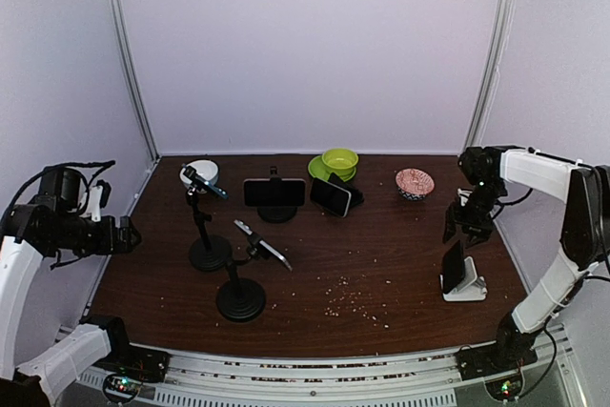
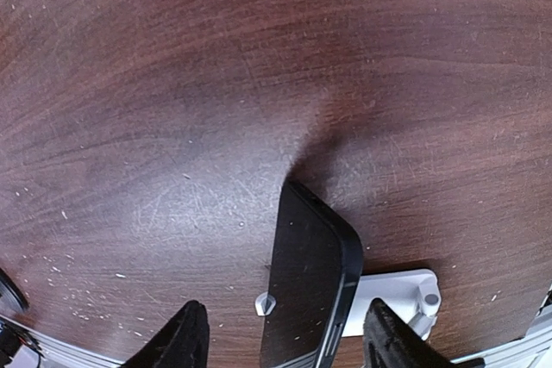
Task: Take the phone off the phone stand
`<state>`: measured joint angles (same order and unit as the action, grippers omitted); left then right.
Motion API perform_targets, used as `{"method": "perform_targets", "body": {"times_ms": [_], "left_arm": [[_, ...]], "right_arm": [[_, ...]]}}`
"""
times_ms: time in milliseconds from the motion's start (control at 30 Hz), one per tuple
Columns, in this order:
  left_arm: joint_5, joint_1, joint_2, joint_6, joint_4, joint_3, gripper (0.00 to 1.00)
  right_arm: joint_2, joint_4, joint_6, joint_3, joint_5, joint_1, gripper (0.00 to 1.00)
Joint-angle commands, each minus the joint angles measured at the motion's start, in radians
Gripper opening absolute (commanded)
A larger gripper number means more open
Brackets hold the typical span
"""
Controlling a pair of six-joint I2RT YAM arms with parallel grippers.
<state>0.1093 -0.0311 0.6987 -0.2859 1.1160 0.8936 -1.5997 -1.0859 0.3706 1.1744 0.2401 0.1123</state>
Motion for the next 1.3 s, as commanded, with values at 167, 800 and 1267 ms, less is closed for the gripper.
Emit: {"method": "perform_targets", "body": {"times_ms": [167,800,1267], "left_arm": [[0.005,0.003,0.014,-0.009,-0.047,-0.005,0.98],[0.009,0.002,0.021,-0.008,-0.047,-0.005,0.98],[0.008,0.002,0.017,-0.009,-0.047,-0.005,0.98]], "right_arm": [[-0.02,0.047,0.005,-0.06,0.004,-0.009,0.51],[-0.026,0.067,-0.007,-0.094,-0.013,-0.033,0.18],[0.027,0.011,-0.036,-0.067,-0.046,-0.036,0.0]]}}
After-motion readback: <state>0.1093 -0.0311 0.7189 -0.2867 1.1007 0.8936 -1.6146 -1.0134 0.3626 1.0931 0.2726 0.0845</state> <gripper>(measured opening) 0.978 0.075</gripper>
